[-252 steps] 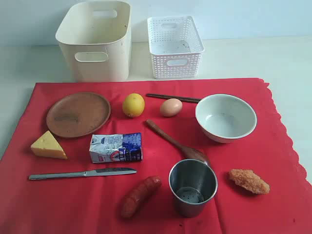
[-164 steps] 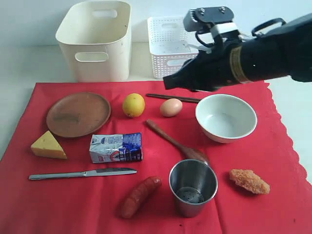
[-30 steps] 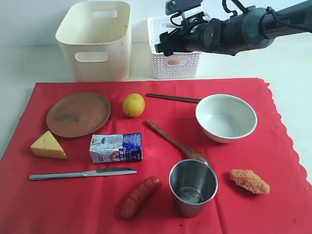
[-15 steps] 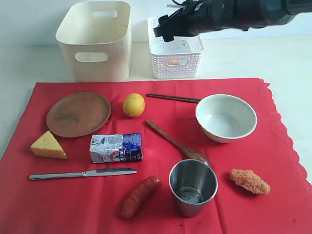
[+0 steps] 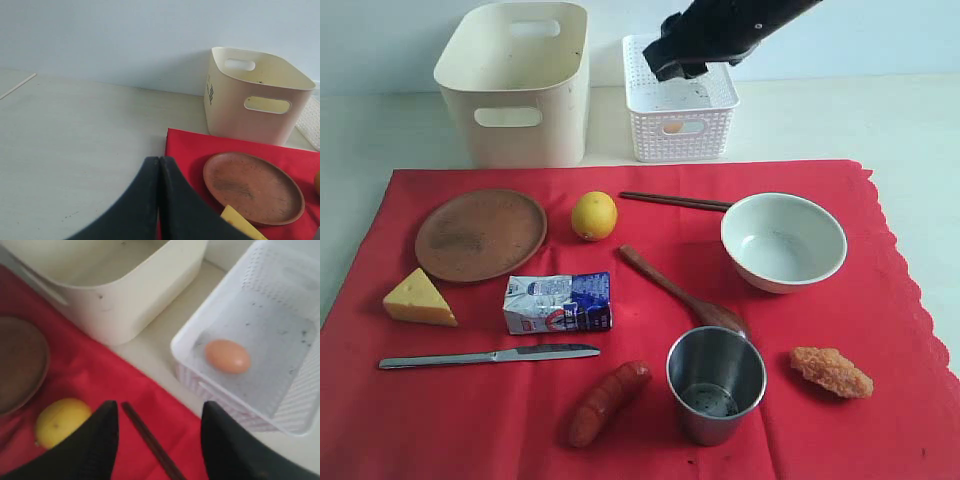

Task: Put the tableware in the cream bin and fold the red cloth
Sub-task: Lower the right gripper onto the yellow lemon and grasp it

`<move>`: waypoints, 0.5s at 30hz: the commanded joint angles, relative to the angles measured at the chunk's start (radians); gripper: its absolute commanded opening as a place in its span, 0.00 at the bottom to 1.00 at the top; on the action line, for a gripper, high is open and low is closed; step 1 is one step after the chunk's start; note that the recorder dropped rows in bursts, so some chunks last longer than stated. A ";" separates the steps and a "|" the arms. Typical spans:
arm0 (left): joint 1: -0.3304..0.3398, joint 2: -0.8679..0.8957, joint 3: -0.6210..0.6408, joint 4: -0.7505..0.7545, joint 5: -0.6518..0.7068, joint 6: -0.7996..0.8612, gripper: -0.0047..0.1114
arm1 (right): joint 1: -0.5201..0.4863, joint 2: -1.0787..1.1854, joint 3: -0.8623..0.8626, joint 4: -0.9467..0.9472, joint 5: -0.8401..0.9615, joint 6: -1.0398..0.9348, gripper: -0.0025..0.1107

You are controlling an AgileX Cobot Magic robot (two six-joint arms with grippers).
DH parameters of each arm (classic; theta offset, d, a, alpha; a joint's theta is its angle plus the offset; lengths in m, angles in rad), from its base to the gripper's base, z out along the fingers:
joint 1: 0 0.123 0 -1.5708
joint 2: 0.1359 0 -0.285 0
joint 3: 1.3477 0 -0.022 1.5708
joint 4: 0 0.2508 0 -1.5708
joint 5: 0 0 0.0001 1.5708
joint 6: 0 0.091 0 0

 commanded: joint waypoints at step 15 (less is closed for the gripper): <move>0.002 -0.007 0.000 -0.005 -0.012 -0.004 0.05 | 0.099 0.037 0.198 0.452 -0.035 -0.643 0.71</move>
